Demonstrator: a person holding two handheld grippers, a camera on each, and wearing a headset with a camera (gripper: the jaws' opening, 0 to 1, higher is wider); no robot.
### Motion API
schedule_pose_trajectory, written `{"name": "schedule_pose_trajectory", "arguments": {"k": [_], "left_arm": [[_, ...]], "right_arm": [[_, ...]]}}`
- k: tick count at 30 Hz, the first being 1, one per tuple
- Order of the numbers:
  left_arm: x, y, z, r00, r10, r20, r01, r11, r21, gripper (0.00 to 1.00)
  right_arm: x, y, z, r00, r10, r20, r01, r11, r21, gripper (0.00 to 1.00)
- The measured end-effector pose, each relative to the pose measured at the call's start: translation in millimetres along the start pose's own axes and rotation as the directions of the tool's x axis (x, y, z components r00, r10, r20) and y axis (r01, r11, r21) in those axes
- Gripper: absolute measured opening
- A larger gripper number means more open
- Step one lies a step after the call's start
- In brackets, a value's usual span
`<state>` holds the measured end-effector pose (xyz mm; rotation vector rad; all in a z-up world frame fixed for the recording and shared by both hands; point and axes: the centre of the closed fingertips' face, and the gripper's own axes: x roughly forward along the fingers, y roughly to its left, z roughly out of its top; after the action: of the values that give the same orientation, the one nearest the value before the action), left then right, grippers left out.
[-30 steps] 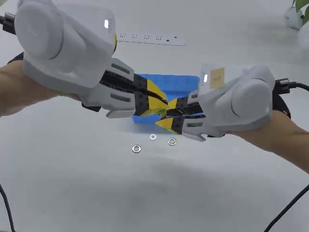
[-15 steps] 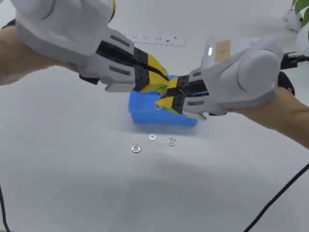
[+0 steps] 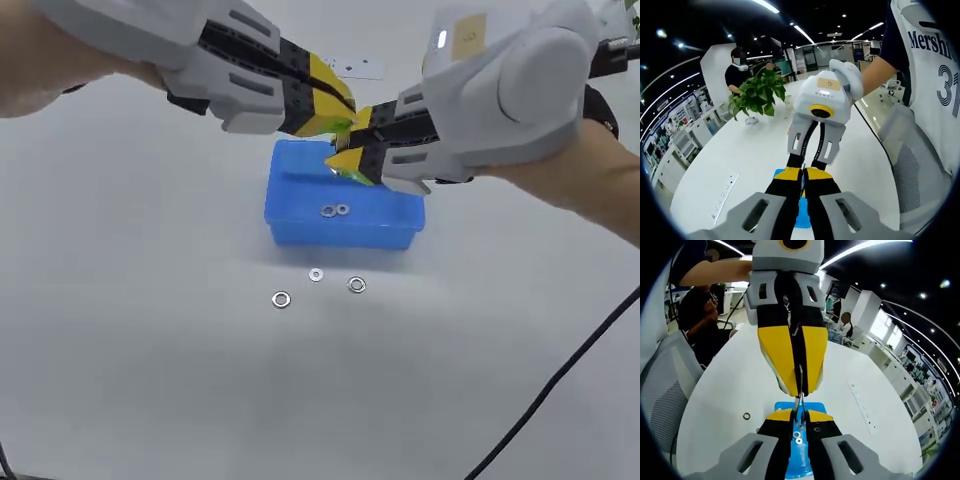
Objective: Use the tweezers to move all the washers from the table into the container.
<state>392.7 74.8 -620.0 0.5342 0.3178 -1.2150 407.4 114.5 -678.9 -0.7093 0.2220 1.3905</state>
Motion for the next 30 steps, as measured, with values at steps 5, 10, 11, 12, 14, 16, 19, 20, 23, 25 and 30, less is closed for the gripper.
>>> {"name": "schedule_pose_trajectory", "arguments": {"k": [5, 10, 11, 12, 14, 16, 19, 20, 23, 25, 30], "left_arm": [[9.2, 6.5, -7.9, 0.9996, -0.026, -0.013, 0.026, 1.0, -0.006, 0.05], [20.7, 12.8, -15.8, 0.9985, -0.049, -0.024, 0.049, 0.999, -0.023, 0.05], [23.5, 14.2, -17.0, 0.9984, -0.051, -0.025, 0.05, 0.998, -0.024, 0.05], [25.6, 14.7, -17.8, 0.9982, -0.054, -0.026, 0.053, 0.998, -0.027, 0.05], [31.3, 16.2, -20.6, 0.9978, -0.06, -0.029, 0.059, 0.998, -0.031, 0.05], [35.5, 17.4, -23.5, 0.9973, -0.067, -0.031, 0.066, 0.997, -0.038, 0.05], [43.8, 20.8, -30.4, 0.9963, -0.077, -0.037, 0.075, 0.996, -0.05, 0.05], [45.8, 21.1, -31.9, 0.996, -0.082, -0.036, 0.08, 0.995, -0.054, 0.05], [53.1, 23.3, -36.9, 0.9952, -0.09, -0.039, 0.087, 0.994, -0.068, 0.05], [57.2, 23.8, -40.4, 0.9945, -0.096, -0.043, 0.092, 0.993, -0.078, 0.05], [66.2, 24.3, -50.8, 0.992, -0.113, -0.055, 0.108, 0.99, -0.092, 0.05]], "right_arm": [[6.5, -2.5, -10.1, 0.9999, 0.01, -0.012, -0.01, 1.0, 0.003, 0.1], [10.5, -7.0, -24.2, 0.9997, 0.013, -0.022, -0.013, 0.999, 0.031, 0.1], [11.5, -8.4, -27.1, 0.9997, 0.012, -0.021, -0.011, 0.999, 0.039, 0.1], [12.1, -9.5, -29.0, 0.9997, 0.011, -0.02, -0.01, 0.999, 0.047, 0.1], [14.3, -11.3, -34.4, 0.9996, 0.011, -0.025, -0.01, 0.999, 0.053, 0.1], [16.4, -11.9, -40.7, 0.9993, 0.016, -0.034, -0.014, 0.998, 0.061, 0.1], [19.2, -12.5, -50.0, 0.9987, 0.023, -0.045, -0.02, 0.997, 0.071, 0.1], [19.6, -13.0, -52.7, 0.9985, 0.022, -0.05, -0.019, 0.997, 0.068, 0.1], [22.1, -14.4, -61.9, 0.9982, 0.026, -0.053, -0.021, 0.995, 0.094, 0.1], [24.6, -14.7, -66.5, 0.9979, 0.029, -0.057, -0.023, 0.994, 0.103, 0.1], [31.7, -13.0, -78.2, 0.9965, 0.041, -0.073, -0.031, 0.992, 0.121, 0.1]]}}
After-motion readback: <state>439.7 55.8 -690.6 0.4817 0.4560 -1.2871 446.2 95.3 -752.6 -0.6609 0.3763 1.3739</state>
